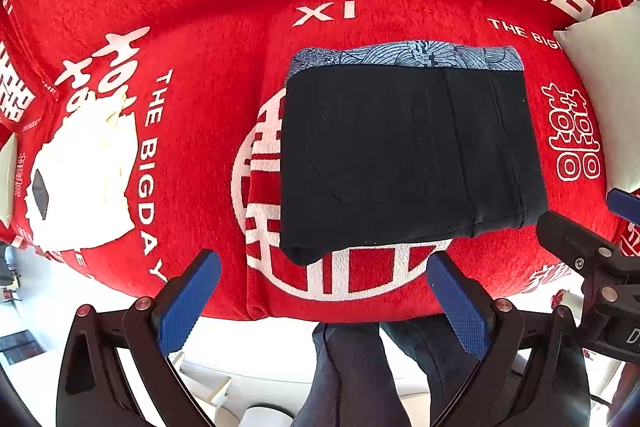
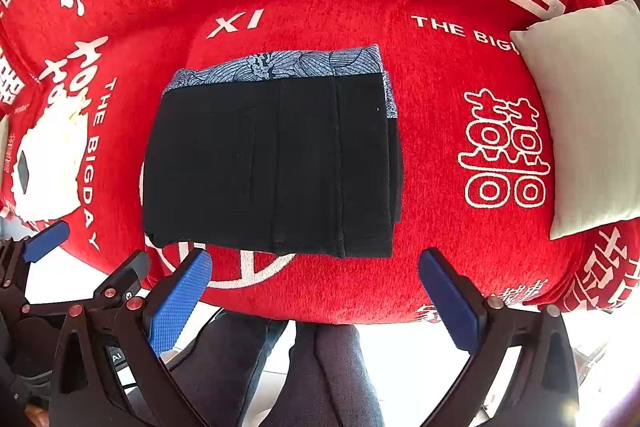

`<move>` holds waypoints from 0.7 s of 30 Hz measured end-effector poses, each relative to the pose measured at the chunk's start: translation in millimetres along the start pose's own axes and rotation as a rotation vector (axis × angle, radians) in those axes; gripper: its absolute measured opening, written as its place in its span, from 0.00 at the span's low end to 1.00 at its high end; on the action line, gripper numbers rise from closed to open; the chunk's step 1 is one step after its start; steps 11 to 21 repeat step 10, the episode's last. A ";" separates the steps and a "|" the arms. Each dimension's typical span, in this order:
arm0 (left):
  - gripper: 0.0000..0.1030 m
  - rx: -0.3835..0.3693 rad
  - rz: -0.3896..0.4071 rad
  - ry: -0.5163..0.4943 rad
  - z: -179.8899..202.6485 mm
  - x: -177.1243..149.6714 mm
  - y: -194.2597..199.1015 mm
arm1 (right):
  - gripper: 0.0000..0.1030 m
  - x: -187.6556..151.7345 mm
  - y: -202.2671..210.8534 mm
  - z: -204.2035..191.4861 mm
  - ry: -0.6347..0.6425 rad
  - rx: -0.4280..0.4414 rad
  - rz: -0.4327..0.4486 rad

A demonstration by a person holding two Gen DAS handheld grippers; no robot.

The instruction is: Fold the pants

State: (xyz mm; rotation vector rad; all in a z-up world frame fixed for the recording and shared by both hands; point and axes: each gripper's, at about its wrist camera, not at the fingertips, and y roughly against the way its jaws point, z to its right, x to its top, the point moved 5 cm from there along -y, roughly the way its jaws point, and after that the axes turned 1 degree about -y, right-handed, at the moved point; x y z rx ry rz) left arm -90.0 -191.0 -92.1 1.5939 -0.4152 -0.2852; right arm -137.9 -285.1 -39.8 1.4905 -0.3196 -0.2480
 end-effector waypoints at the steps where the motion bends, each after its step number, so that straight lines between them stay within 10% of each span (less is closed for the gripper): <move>1: 1.00 0.002 0.001 0.001 0.0 0.1 0.1 | 1.00 -0.1 0.2 -0.1 0.000 0.000 0.000; 21: 1.00 -0.014 0.017 -0.007 2.0 0.9 2.1 | 1.00 -0.6 -0.1 1.0 -0.003 -0.005 0.001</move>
